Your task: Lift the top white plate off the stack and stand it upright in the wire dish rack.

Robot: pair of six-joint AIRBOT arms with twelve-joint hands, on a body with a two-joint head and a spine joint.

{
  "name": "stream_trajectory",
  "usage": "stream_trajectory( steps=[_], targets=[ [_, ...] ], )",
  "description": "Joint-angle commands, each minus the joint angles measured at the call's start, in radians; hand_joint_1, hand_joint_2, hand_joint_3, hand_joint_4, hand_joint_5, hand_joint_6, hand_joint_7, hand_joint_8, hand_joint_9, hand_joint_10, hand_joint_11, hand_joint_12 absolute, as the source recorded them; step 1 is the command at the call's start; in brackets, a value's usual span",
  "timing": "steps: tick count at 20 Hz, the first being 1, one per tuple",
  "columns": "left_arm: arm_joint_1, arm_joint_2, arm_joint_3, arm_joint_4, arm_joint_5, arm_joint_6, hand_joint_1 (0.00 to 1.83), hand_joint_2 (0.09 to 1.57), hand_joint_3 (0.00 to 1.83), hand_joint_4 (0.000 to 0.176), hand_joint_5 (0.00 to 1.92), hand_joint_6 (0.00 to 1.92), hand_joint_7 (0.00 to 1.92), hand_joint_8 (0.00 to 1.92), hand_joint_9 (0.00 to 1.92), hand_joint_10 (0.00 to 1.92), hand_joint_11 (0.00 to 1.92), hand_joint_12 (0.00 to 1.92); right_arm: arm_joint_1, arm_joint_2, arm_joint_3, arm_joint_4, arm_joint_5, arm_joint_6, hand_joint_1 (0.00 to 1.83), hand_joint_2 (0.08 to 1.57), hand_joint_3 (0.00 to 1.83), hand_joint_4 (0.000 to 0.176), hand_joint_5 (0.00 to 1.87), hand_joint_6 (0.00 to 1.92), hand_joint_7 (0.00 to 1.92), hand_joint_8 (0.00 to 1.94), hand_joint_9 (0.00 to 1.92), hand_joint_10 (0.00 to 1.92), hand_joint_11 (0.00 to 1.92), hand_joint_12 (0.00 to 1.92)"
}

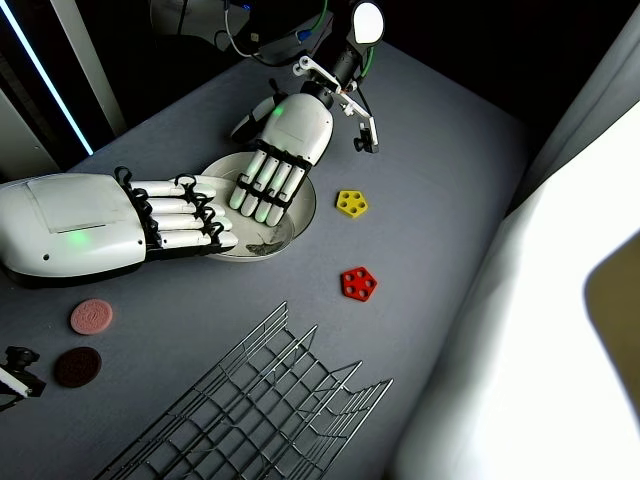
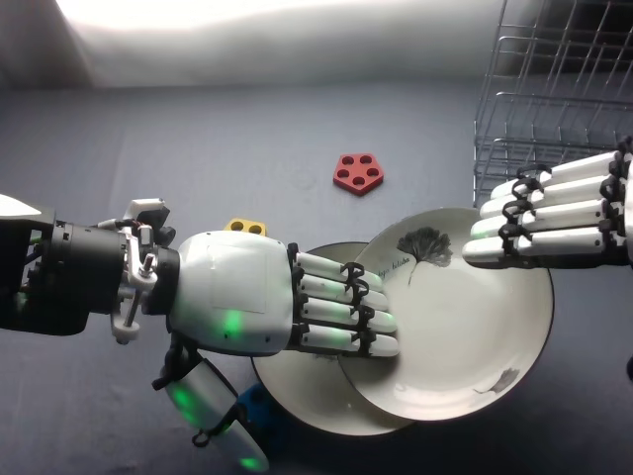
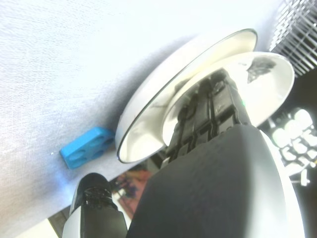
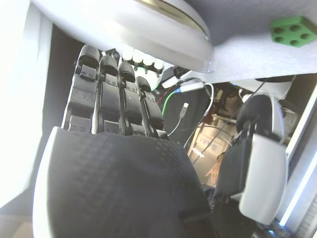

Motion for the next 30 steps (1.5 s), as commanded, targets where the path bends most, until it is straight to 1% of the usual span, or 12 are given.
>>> stream_trajectory(
  steps=[1, 3, 4, 10, 12, 13, 15, 18, 21, 23, 27, 30],
  targets=[
    [-0.003, -0.012, -0.001, -0.010, 0.008, 0.002, 0.01, 0.97, 0.00, 0.000, 0.03, 0.00, 0.06, 0.00, 0.07, 0.00, 0.11, 0.02, 0.001, 0.007, -0.002, 0.058, 0.061, -0.001, 0.91, 0.93, 0.01, 0.000, 0.00, 0.00, 0.06, 0.00, 0.12, 0.00, 0.16, 0.01],
    [-0.002, -0.013, -0.001, -0.011, 0.008, 0.002, 0.02, 0.97, 0.00, 0.000, 0.04, 0.00, 0.07, 0.00, 0.08, 0.00, 0.11, 0.02, -0.002, 0.001, -0.003, 0.058, 0.052, -0.001, 0.94, 0.94, 0.01, 0.000, 0.00, 0.00, 0.07, 0.00, 0.12, 0.00, 0.18, 0.02],
    [-0.002, -0.013, -0.002, -0.011, 0.008, 0.002, 0.02, 0.97, 0.00, 0.000, 0.04, 0.00, 0.07, 0.00, 0.08, 0.00, 0.11, 0.02, -0.002, -0.001, -0.003, 0.058, 0.048, -0.001, 1.01, 0.96, 0.01, 0.000, 0.01, 0.00, 0.07, 0.00, 0.12, 0.00, 0.17, 0.01],
    [-0.002, -0.014, 0.001, -0.012, 0.009, 0.002, 0.01, 0.97, 0.00, 0.000, 0.05, 0.00, 0.07, 0.00, 0.08, 0.00, 0.12, 0.02, -0.015, -0.048, 0.014, 0.071, 0.029, -0.002, 1.08, 0.95, 0.00, 0.000, 0.16, 0.01, 0.14, 0.01, 0.15, 0.00, 0.22, 0.03],
    [-0.002, -0.014, 0.001, -0.012, 0.009, 0.002, 0.01, 0.97, 0.00, 0.000, 0.04, 0.00, 0.07, 0.00, 0.08, 0.00, 0.11, 0.02, -0.030, -0.066, 0.025, 0.125, 0.029, -0.064, 1.13, 0.93, 0.00, 0.000, 0.24, 0.01, 0.17, 0.00, 0.17, 0.00, 0.24, 0.03],
    [-0.002, -0.015, 0.002, -0.012, 0.009, 0.002, 0.01, 0.97, 0.00, 0.000, 0.04, 0.00, 0.07, 0.00, 0.08, 0.00, 0.11, 0.02, -0.033, -0.077, 0.029, 0.136, 0.029, -0.084, 1.13, 0.93, 0.00, 0.000, 0.24, 0.01, 0.17, 0.00, 0.17, 0.00, 0.24, 0.03],
    [-0.002, -0.015, 0.002, -0.013, 0.010, 0.002, 0.02, 0.96, 0.00, 0.000, 0.04, 0.00, 0.07, 0.00, 0.07, 0.00, 0.11, 0.01, -0.035, -0.094, 0.034, 0.139, 0.029, -0.091, 1.16, 0.95, 0.00, 0.000, 0.19, 0.00, 0.16, 0.00, 0.15, 0.00, 0.19, 0.01],
    [-0.002, -0.016, 0.005, -0.014, 0.010, 0.002, 0.03, 0.96, 0.00, 0.000, 0.05, 0.00, 0.08, 0.01, 0.09, 0.01, 0.12, 0.02, -0.037, -0.115, 0.031, 0.160, 0.029, -0.128, 1.18, 0.97, 0.01, 0.000, 0.21, 0.01, 0.18, 0.00, 0.19, 0.01, 0.22, 0.02],
    [-0.002, -0.017, 0.009, -0.016, 0.010, 0.002, 0.04, 0.95, 0.00, 0.000, 0.04, 0.00, 0.08, 0.00, 0.09, 0.01, 0.11, 0.01, -0.038, -0.134, 0.029, 0.176, 0.029, -0.146, 1.17, 0.96, 0.00, 0.000, 0.30, 0.01, 0.24, 0.01, 0.26, 0.01, 0.31, 0.06],
    [-0.001, -0.018, 0.011, -0.016, 0.010, 0.002, 0.05, 0.95, 0.00, 0.000, 0.06, 0.01, 0.10, 0.01, 0.11, 0.01, 0.12, 0.02, -0.049, -0.144, 0.024, 0.207, 0.029, -0.195, 1.14, 0.93, 0.00, 0.000, 0.29, 0.01, 0.24, 0.00, 0.26, 0.01, 0.34, 0.07],
    [0.001, -0.019, 0.018, -0.016, 0.011, 0.002, 0.05, 0.96, 0.00, 0.000, 0.05, 0.00, 0.08, 0.00, 0.08, 0.00, 0.09, 0.00, -0.082, -0.166, 0.020, 0.266, 0.040, -0.264, 1.19, 0.93, 0.00, 0.000, 0.35, 0.01, 0.30, 0.01, 0.33, 0.01, 0.40, 0.09],
    [0.001, -0.021, 0.023, -0.018, 0.012, 0.002, 0.07, 0.95, 0.00, 0.000, 0.05, 0.00, 0.09, 0.00, 0.09, 0.00, 0.10, 0.01, -0.083, -0.189, 0.024, 0.274, 0.041, -0.280, 1.24, 0.94, 0.00, 0.000, 0.39, 0.01, 0.35, 0.01, 0.39, 0.01, 0.44, 0.10]
  ],
)
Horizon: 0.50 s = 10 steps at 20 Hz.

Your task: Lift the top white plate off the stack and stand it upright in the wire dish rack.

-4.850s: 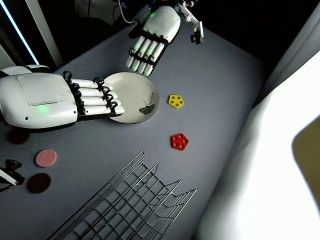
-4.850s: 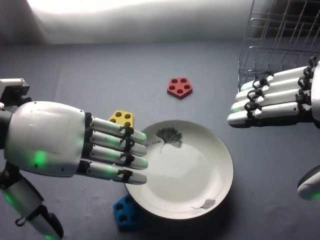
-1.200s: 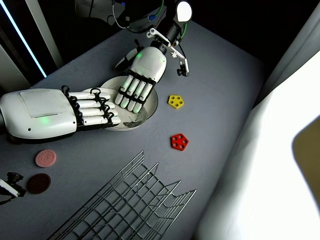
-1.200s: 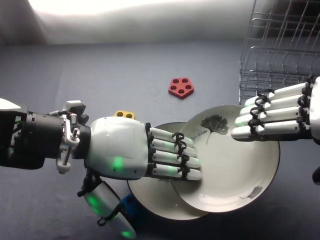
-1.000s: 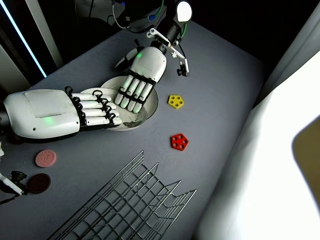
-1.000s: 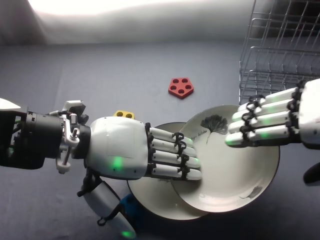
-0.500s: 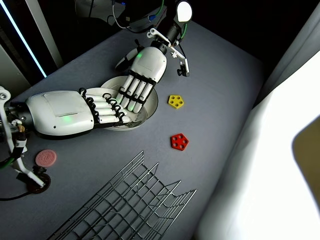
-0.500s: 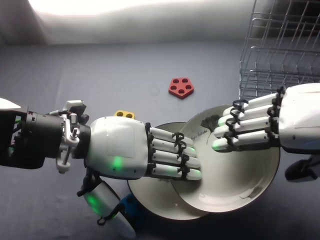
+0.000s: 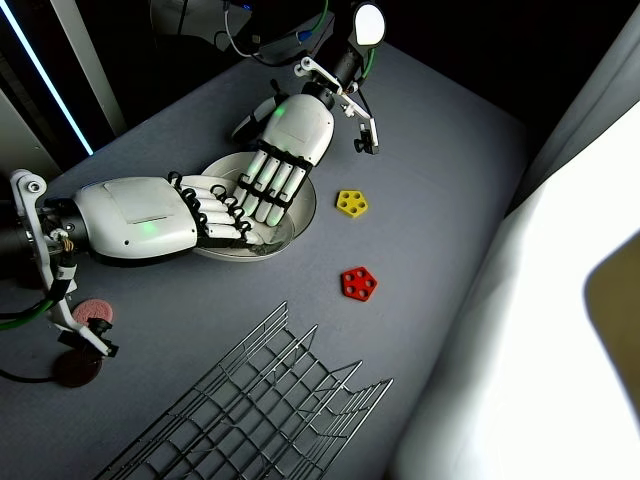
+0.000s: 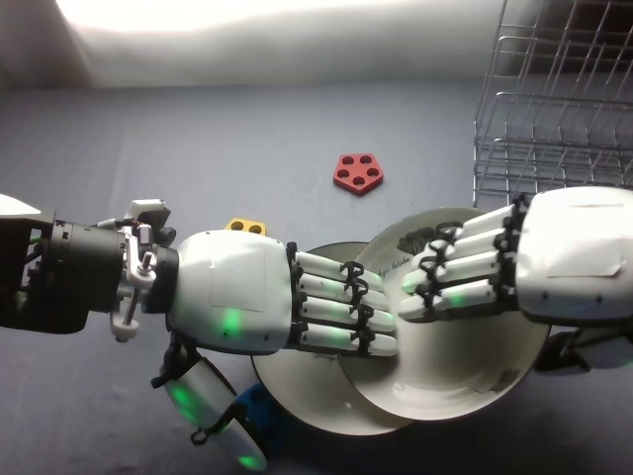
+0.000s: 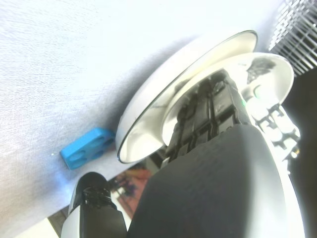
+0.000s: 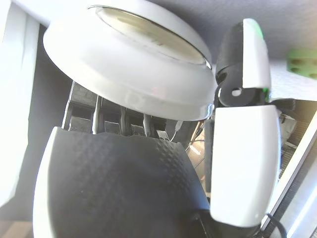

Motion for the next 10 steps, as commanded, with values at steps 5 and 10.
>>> stream_trajectory(
  steps=[5, 10],
  targets=[
    [-0.005, -0.012, -0.001, -0.008, 0.028, 0.002, 0.09, 0.96, 0.00, 0.000, 0.05, 0.00, 0.09, 0.00, 0.10, 0.00, 0.11, 0.01, 0.005, -0.022, 0.015, 0.074, 0.087, -0.008, 1.29, 0.94, 0.00, 0.000, 0.50, 0.01, 0.48, 0.01, 0.50, 0.01, 0.53, 0.12],
    [-0.004, -0.012, 0.000, -0.008, 0.030, 0.002, 0.08, 0.95, 0.00, 0.000, 0.06, 0.00, 0.09, 0.00, 0.11, 0.00, 0.12, 0.02, 0.005, -0.028, 0.019, 0.096, 0.087, -0.033, 1.36, 0.99, 0.00, 0.000, 0.58, 0.01, 0.57, 0.01, 0.60, 0.01, 0.59, 0.13]
  ],
)
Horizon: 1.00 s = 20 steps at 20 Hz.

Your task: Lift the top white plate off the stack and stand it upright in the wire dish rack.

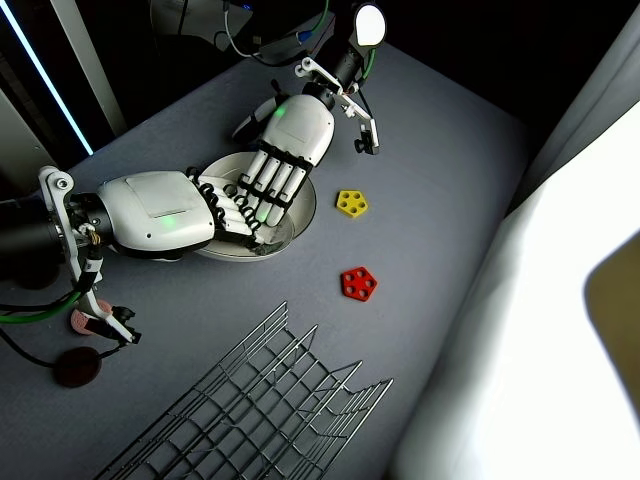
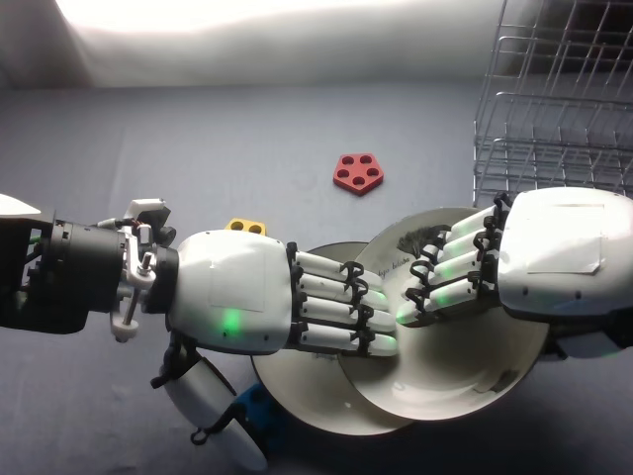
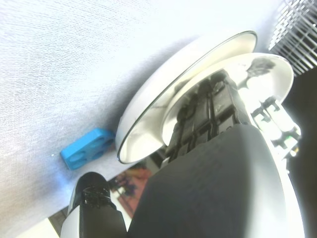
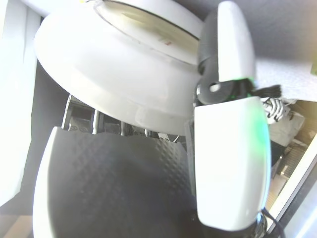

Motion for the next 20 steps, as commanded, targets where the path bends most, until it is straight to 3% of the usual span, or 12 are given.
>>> stream_trajectory(
  steps=[1, 5, 6, 7, 8, 10, 11, 14, 16, 17, 20],
  targets=[
    [-0.004, -0.012, -0.001, -0.008, 0.030, 0.001, 0.08, 0.95, 0.00, 0.000, 0.06, 0.00, 0.10, 0.00, 0.11, 0.00, 0.13, 0.02, 0.005, 0.008, 0.000, 0.043, 0.089, -0.007, 1.38, 1.00, 0.00, 0.000, 0.63, 0.01, 0.62, 0.01, 0.65, 0.01, 0.65, 0.14],
    [-0.004, -0.012, -0.001, -0.008, 0.030, 0.001, 0.09, 0.95, 0.00, 0.000, 0.06, 0.00, 0.11, 0.01, 0.13, 0.01, 0.16, 0.03, 0.004, 0.010, -0.008, 0.043, 0.089, -0.007, 1.45, 1.07, 0.00, 0.000, 0.87, 0.00, 0.90, 0.00, 0.92, 0.00, 0.95, 0.12],
    [-0.004, -0.012, -0.001, -0.008, 0.030, 0.001, 0.08, 0.96, 0.00, 0.000, 0.06, 0.00, 0.11, 0.00, 0.13, 0.01, 0.17, 0.03, 0.004, 0.011, -0.010, 0.043, 0.089, -0.007, 1.68, 1.03, 0.00, 0.000, 0.92, 0.05, 0.95, 0.04, 0.98, 0.64, 0.92, 1.13],
    [-0.004, -0.012, -0.001, -0.008, 0.030, 0.001, 0.08, 0.96, 0.00, 0.000, 0.05, 0.00, 0.10, 0.00, 0.12, 0.00, 0.14, 0.02, 0.004, 0.013, -0.015, 0.043, 0.089, -0.007, 1.53, 1.06, 0.00, 0.000, 0.93, 0.83, 1.09, 0.41, 1.01, 0.83, 0.94, 1.34],
    [-0.004, -0.012, -0.001, -0.008, 0.030, 0.001, 0.07, 0.96, 0.00, 0.000, 0.05, 0.00, 0.10, 0.00, 0.12, 0.00, 0.14, 0.02, 0.004, 0.016, -0.020, 0.042, 0.089, -0.006, 1.50, 1.06, 0.00, 0.000, 0.92, 0.99, 1.13, 0.47, 1.06, 0.81, 0.95, 1.40],
    [-0.004, -0.012, 0.000, -0.009, 0.031, 0.001, 0.08, 0.96, 0.00, 0.000, 0.05, 0.01, 0.10, 0.01, 0.12, 0.01, 0.13, 0.02, 0.004, 0.021, -0.031, 0.025, 0.093, 0.006, 1.50, 1.04, 0.00, 0.000, 0.96, 0.96, 1.18, 0.43, 1.15, 0.67, 0.98, 1.35],
    [-0.005, -0.012, 0.001, -0.012, 0.031, 0.001, 0.08, 0.96, 0.00, 0.000, 0.06, 0.01, 0.10, 0.01, 0.12, 0.01, 0.14, 0.02, 0.006, 0.024, -0.036, 0.016, 0.101, 0.019, 1.50, 1.05, 0.00, 0.000, 0.96, 0.95, 1.14, 0.49, 1.12, 0.72, 0.97, 1.37],
    [-0.020, -0.009, 0.020, -0.044, 0.019, 0.001, 0.09, 0.96, 0.00, 0.000, 0.06, 0.01, 0.10, 0.01, 0.12, 0.01, 0.14, 0.02, 0.038, 0.034, -0.049, -0.046, 0.129, 0.138, 1.50, 1.05, 0.00, 0.000, 0.96, 0.95, 1.13, 0.51, 1.11, 0.73, 0.96, 1.37],
    [-0.028, -0.005, 0.044, -0.077, 0.002, 0.000, 0.08, 0.96, 0.00, 0.000, 0.06, 0.01, 0.11, 0.01, 0.13, 0.01, 0.14, 0.02, 0.071, 0.039, -0.054, -0.086, 0.139, 0.236, 1.50, 1.03, 0.00, 0.000, 0.99, 0.93, 1.28, 0.19, 1.18, 0.61, 1.02, 1.32],
    [-0.033, -0.002, 0.060, -0.087, -0.009, 0.000, 0.06, 0.96, 0.00, 0.000, 0.04, 0.00, 0.09, 0.00, 0.11, 0.00, 0.12, 0.01, 0.095, 0.042, -0.056, -0.119, 0.144, 0.295, 1.50, 1.05, 0.00, 0.000, 0.94, 0.98, 1.19, 0.38, 1.13, 0.69, 0.98, 1.36],
    [-0.042, 0.012, 0.091, -0.091, -0.036, -0.002, 0.06, 0.96, 0.00, 0.000, 0.06, 0.01, 0.11, 0.01, 0.13, 0.01, 0.14, 0.02, 0.150, 0.048, -0.053, -0.179, 0.183, 0.391, 1.49, 1.06, 0.00, 0.000, 0.95, 0.98, 1.17, 0.36, 1.12, 0.73, 0.96, 1.42]
  ],
)
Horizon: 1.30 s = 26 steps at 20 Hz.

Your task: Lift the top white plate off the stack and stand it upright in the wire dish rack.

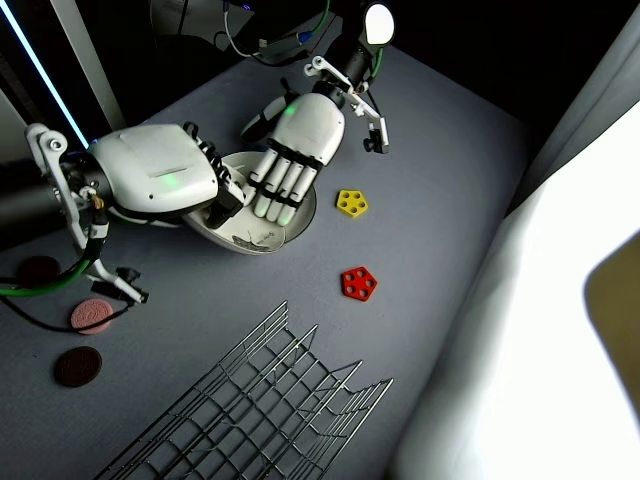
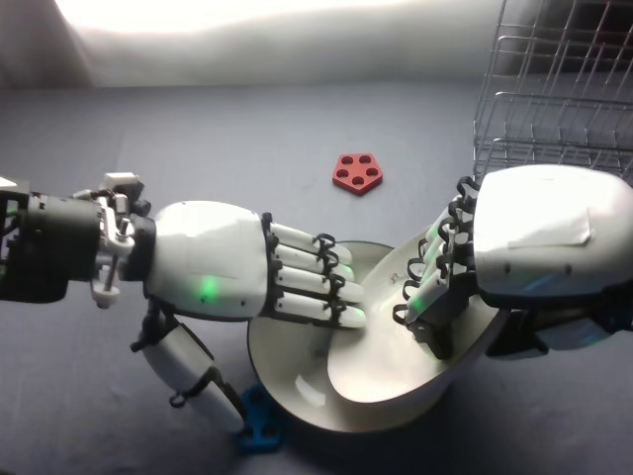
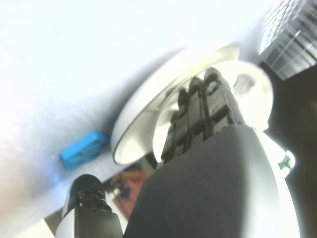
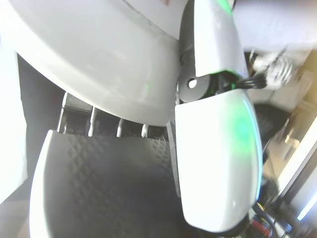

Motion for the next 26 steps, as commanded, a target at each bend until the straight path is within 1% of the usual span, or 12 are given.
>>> stream_trajectory(
  steps=[1, 4, 6, 9, 11, 14, 15, 17, 18, 20, 23, 26],
  targets=[
    [-0.026, 0.016, 0.013, -0.063, -0.012, 0.003, 0.07, 0.96, 0.00, 0.000, 0.05, 0.00, 0.11, 0.00, 0.12, 0.00, 0.13, 0.01, 0.020, 0.018, -0.001, 0.034, 0.121, 0.047, 1.49, 1.06, 0.00, 0.000, 0.92, 1.03, 1.13, 0.48, 1.11, 0.74, 0.94, 1.41],
    [-0.040, 0.033, 0.046, -0.065, -0.041, -0.001, 0.07, 0.96, 0.00, 0.000, 0.05, 0.00, 0.10, 0.00, 0.12, 0.00, 0.14, 0.01, 0.047, 0.019, 0.009, 0.003, 0.155, 0.138, 1.50, 1.06, 0.00, 0.000, 0.92, 1.02, 1.13, 0.52, 1.08, 0.76, 0.96, 1.38],
    [-0.043, 0.047, 0.069, -0.091, -0.065, -0.003, 0.07, 0.96, 0.00, 0.000, 0.06, 0.01, 0.11, 0.01, 0.14, 0.01, 0.16, 0.03, 0.055, 0.019, 0.010, -0.008, 0.174, 0.165, 1.50, 1.06, 0.00, 0.000, 0.91, 1.04, 1.10, 0.57, 1.07, 0.77, 0.96, 1.38],
    [-0.058, 0.062, 0.103, -0.130, -0.098, -0.022, 0.06, 0.96, 0.00, 0.000, 0.05, 0.00, 0.10, 0.00, 0.12, 0.00, 0.15, 0.02, 0.070, 0.019, 0.011, -0.008, 0.177, 0.198, 1.50, 1.06, 0.00, 0.000, 0.90, 1.04, 1.11, 0.54, 1.11, 0.73, 0.96, 1.39],
    [-0.080, 0.077, 0.117, -0.148, -0.125, -0.032, 0.06, 0.96, 0.00, 0.000, 0.06, 0.00, 0.11, 0.01, 0.13, 0.01, 0.16, 0.02, 0.083, 0.016, 0.014, 0.005, 0.177, 0.200, 1.50, 1.06, 0.00, 0.000, 0.92, 1.02, 1.15, 0.47, 1.13, 0.70, 0.94, 1.40],
    [-0.093, 0.098, 0.126, -0.148, -0.152, -0.036, 0.06, 0.96, 0.00, 0.000, 0.05, 0.00, 0.09, 0.00, 0.11, 0.00, 0.14, 0.01, 0.108, 0.006, 0.020, 0.039, 0.165, 0.202, 1.50, 1.07, 0.00, 0.000, 0.93, 1.05, 1.08, 0.59, 1.06, 0.79, 0.94, 1.39],
    [-0.093, 0.100, 0.133, -0.148, -0.160, -0.042, 0.05, 0.96, 0.00, 0.000, 0.04, 0.00, 0.09, 0.00, 0.10, 0.00, 0.13, 0.01, 0.115, 0.005, 0.020, 0.049, 0.157, 0.202, 1.49, 1.09, 0.00, 0.000, 0.92, 1.08, 1.02, 0.65, 1.01, 0.86, 0.92, 1.44],
    [-0.093, 0.106, 0.139, -0.147, -0.167, -0.043, 0.06, 0.96, 0.00, 0.000, 0.04, 0.00, 0.08, 0.00, 0.10, 0.00, 0.13, 0.01, 0.123, 0.005, 0.022, 0.066, 0.149, 0.202, 1.49, 1.09, 0.00, 0.000, 0.94, 1.07, 1.01, 0.67, 0.98, 0.89, 0.92, 1.45],
    [-0.093, 0.113, 0.139, -0.150, -0.168, -0.043, 0.06, 0.97, 0.00, 0.000, 0.04, 0.00, 0.09, 0.00, 0.11, 0.01, 0.15, 0.02, 0.128, 0.004, 0.027, 0.079, 0.148, 0.202, 1.49, 1.07, 0.00, 0.000, 0.96, 1.03, 1.05, 0.60, 1.01, 0.85, 0.95, 1.41],
    [-0.093, 0.125, 0.140, -0.156, -0.173, -0.043, 0.07, 0.96, 0.00, 0.000, 0.05, 0.01, 0.09, 0.00, 0.11, 0.00, 0.14, 0.01, 0.140, 0.004, 0.037, 0.095, 0.148, 0.202, 1.49, 1.07, 0.00, 0.000, 0.96, 1.02, 1.05, 0.60, 1.02, 0.83, 0.97, 1.37],
    [-0.092, 0.145, 0.140, -0.156, -0.180, -0.036, 0.04, 0.97, 0.00, 0.000, 0.04, 0.00, 0.08, 0.00, 0.10, 0.00, 0.13, 0.01, 0.159, 0.003, 0.054, 0.110, 0.148, 0.202, 1.49, 1.08, 0.00, 0.000, 0.96, 1.04, 1.01, 0.65, 0.98, 0.90, 0.94, 1.42],
    [-0.084, 0.161, 0.155, -0.152, -0.182, -0.020, 0.07, 0.96, 0.00, 0.000, 0.05, 0.01, 0.09, 0.00, 0.10, 0.00, 0.14, 0.01, 0.170, -0.002, 0.088, 0.157, 0.148, 0.201, 1.49, 1.07, 0.00, 0.000, 0.93, 1.07, 1.06, 0.58, 1.01, 0.85, 0.97, 1.38]
  ],
)
